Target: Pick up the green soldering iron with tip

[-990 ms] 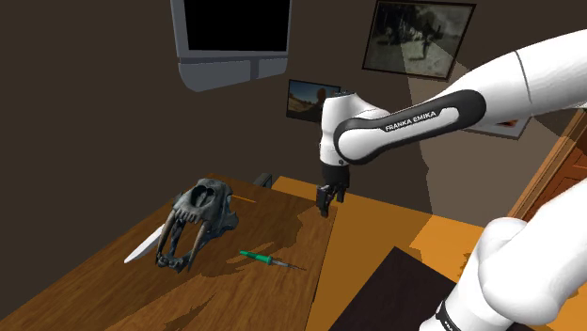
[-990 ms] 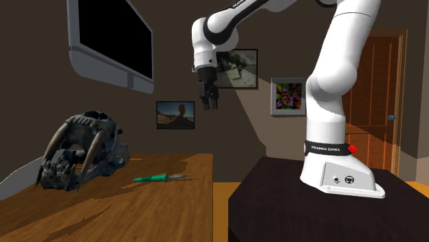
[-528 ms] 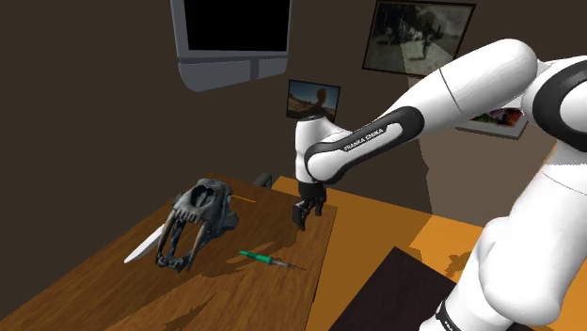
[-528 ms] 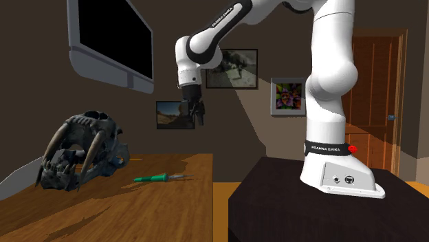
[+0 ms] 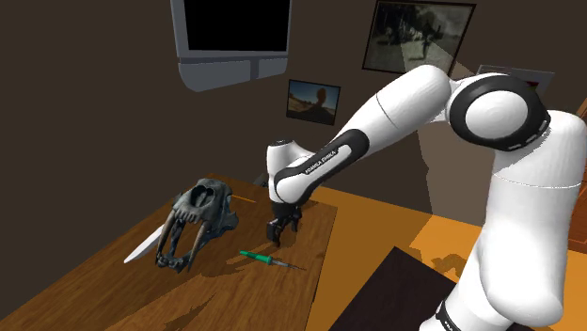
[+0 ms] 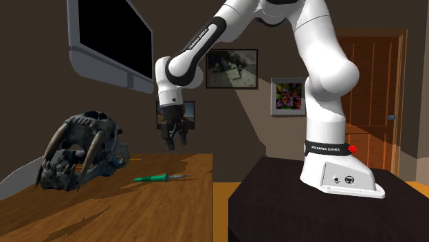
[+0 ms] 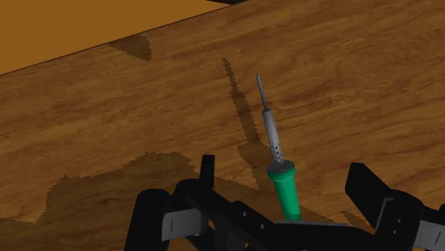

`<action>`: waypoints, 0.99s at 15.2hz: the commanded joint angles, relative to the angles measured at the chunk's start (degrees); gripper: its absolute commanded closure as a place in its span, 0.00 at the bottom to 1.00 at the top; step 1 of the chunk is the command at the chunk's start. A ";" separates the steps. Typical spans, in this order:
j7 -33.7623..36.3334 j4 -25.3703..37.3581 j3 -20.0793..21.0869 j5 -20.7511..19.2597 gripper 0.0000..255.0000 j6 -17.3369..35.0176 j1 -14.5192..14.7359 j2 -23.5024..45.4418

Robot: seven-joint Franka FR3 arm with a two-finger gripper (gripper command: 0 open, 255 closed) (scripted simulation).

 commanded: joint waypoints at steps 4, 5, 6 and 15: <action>1.22 8.11 0.31 -0.46 0.00 2.40 1.31 11.26; 1.47 10.07 0.36 -0.54 0.00 2.55 1.63 13.51; 1.51 10.47 0.36 -0.55 0.00 2.57 1.70 13.96; 1.73 11.27 -0.04 -1.06 0.00 6.59 2.01 18.80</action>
